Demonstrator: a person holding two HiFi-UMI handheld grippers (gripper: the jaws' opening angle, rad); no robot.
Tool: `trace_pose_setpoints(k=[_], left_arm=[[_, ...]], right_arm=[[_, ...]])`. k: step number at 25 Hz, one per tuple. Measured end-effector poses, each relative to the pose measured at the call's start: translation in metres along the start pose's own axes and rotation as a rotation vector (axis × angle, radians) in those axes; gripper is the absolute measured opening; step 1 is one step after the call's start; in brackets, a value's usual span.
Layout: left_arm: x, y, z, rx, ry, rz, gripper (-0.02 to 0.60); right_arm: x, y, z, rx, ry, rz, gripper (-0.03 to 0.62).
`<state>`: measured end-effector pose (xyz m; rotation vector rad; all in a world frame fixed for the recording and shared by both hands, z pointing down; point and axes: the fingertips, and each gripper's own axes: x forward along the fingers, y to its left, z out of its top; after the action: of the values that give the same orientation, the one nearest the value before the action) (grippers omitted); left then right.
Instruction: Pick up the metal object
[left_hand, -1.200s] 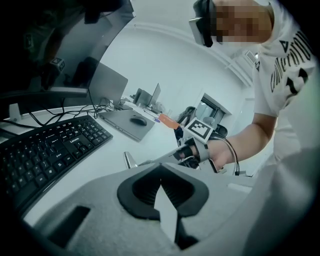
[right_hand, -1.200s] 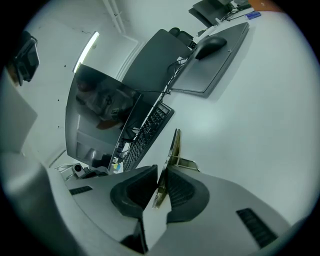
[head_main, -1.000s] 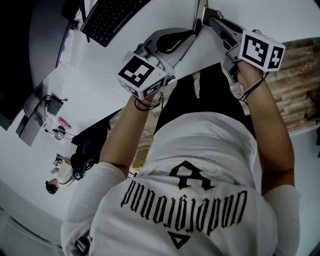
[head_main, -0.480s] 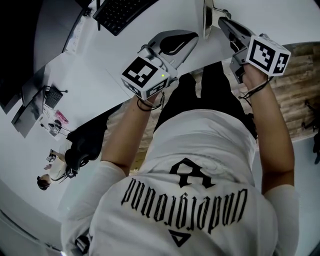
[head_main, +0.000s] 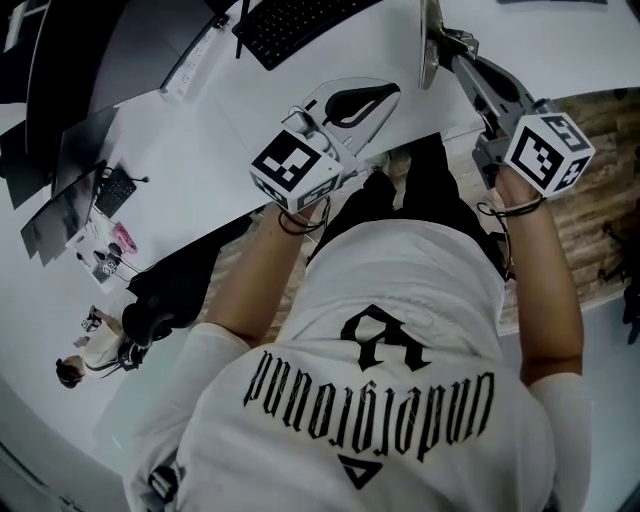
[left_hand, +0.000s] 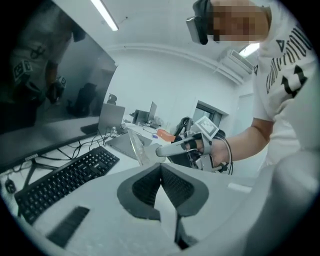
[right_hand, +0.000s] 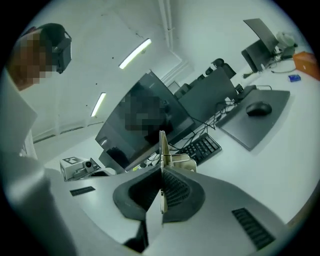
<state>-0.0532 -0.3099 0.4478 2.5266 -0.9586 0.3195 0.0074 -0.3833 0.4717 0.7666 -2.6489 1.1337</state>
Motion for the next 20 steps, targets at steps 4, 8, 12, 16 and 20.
trace_pose_setpoints(k=[4,8,12,16,20], left_arm=[[-0.028,-0.011,0.033,0.048,-0.054,0.008,0.014],[-0.06,-0.027,0.059,0.091,-0.112,0.01,0.015],[-0.093,-0.037,0.078,0.143,-0.162,0.011,0.015],[-0.126,-0.05,0.104,0.195,-0.219,0.004,0.015],[-0.16,-0.071,0.123,0.25,-0.278,0.0,0.015]], right_arm=[[-0.019,0.048,0.026,-0.155,-0.041,-0.002,0.015],[-0.043,0.097,0.041,-0.299,-0.101,-0.011,0.015],[-0.062,0.144,0.055,-0.406,-0.185,-0.019,0.015],[-0.089,0.193,0.076,-0.491,-0.276,-0.016,0.015],[-0.115,0.237,0.085,-0.572,-0.355,-0.011,0.015]])
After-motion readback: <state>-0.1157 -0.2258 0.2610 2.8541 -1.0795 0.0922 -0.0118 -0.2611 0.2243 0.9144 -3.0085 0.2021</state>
